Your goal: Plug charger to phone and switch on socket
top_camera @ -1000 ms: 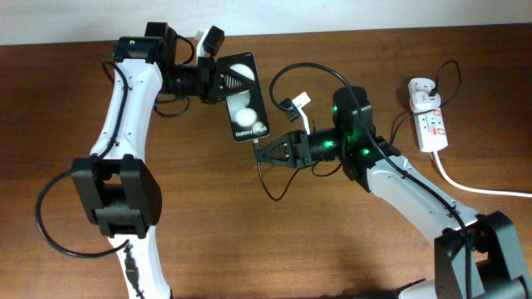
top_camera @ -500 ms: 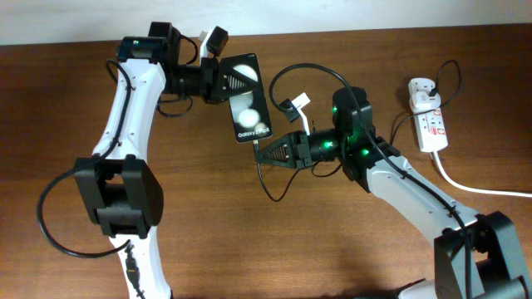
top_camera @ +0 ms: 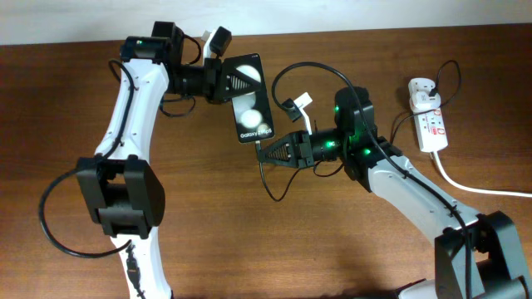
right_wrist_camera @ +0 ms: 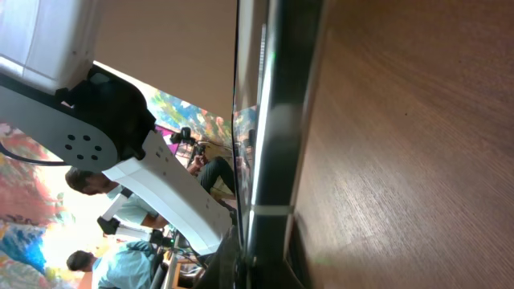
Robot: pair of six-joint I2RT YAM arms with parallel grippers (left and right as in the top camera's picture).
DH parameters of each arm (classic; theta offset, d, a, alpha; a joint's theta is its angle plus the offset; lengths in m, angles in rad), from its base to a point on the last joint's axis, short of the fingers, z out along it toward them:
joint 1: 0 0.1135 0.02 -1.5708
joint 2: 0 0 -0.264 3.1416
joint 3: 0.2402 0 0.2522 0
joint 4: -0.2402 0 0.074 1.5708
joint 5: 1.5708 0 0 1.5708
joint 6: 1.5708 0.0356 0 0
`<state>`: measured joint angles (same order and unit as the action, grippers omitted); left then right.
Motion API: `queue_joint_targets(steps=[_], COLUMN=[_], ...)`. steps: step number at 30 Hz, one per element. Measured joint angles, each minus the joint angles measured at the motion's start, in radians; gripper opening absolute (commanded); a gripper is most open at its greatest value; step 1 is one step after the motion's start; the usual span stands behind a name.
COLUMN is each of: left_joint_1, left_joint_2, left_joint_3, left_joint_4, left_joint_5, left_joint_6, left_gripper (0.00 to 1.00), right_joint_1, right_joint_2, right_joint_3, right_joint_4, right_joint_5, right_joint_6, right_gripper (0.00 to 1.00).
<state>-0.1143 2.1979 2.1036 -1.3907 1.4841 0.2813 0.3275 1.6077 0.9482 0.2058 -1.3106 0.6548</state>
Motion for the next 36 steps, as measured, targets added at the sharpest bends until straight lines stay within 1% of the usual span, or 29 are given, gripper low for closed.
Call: queue_joint_targets(steps=[7, 19, 21, 22, 23, 24, 26, 27, 29, 30, 36], left_joint_1=[-0.024, -0.03, -0.034, -0.035, -0.036, -0.041, -0.044, -0.045, -0.045, -0.045, -0.045], left_joint_2=[0.0, 0.0, 0.0, 0.0, 0.0, 0.0, 0.0, 0.0, 0.0, 0.0, 0.0], left_joint_3=[0.0, 0.0, 0.0, 0.0, 0.0, 0.0, 0.0, 0.0, 0.0, 0.0, 0.0], left_joint_4=[-0.007, -0.013, -0.011, -0.011, -0.012, -0.024, -0.026, -0.027, -0.029, -0.03, -0.032], left_joint_5=[-0.034, -0.037, -0.05, -0.056, -0.063, -0.109, -0.138, -0.16, -0.207, -0.225, -0.369], left_joint_6=[0.008, 0.011, 0.011, 0.011, 0.011, 0.011, 0.011, 0.011, 0.011, 0.011, 0.007], left_gripper=[0.0, 0.0, 0.0, 0.0, 0.0, 0.0, 0.0, 0.0, 0.0, 0.0, 0.0], right_joint_1=[-0.01, -0.019, -0.021, -0.021, -0.028, -0.041, -0.053, -0.053, -0.053, -0.053, -0.053], right_joint_2=[0.0, 0.0, 0.0, 0.0, 0.0, 0.0, 0.0, 0.0, 0.0, 0.0, 0.0], right_joint_3=[-0.018, -0.021, -0.021, -0.021, -0.021, -0.021, -0.021, -0.02, -0.018, -0.018, -0.017], right_joint_4=[-0.001, -0.002, -0.028, -0.04, -0.054, -0.058, -0.083, -0.093, -0.129, -0.154, -0.269], right_joint_5=[-0.006, -0.031, -0.031, -0.029, -0.003, 0.012, 0.024, 0.033, 0.049, 0.056, 0.106], right_joint_6=[0.0, 0.019, 0.019, 0.019, 0.019, 0.019, 0.018, 0.015, -0.003, -0.013, -0.07], right_gripper=[0.04, 0.05, 0.14, 0.15, 0.18, 0.19, 0.28, 0.28, 0.33, 0.34, 0.36])
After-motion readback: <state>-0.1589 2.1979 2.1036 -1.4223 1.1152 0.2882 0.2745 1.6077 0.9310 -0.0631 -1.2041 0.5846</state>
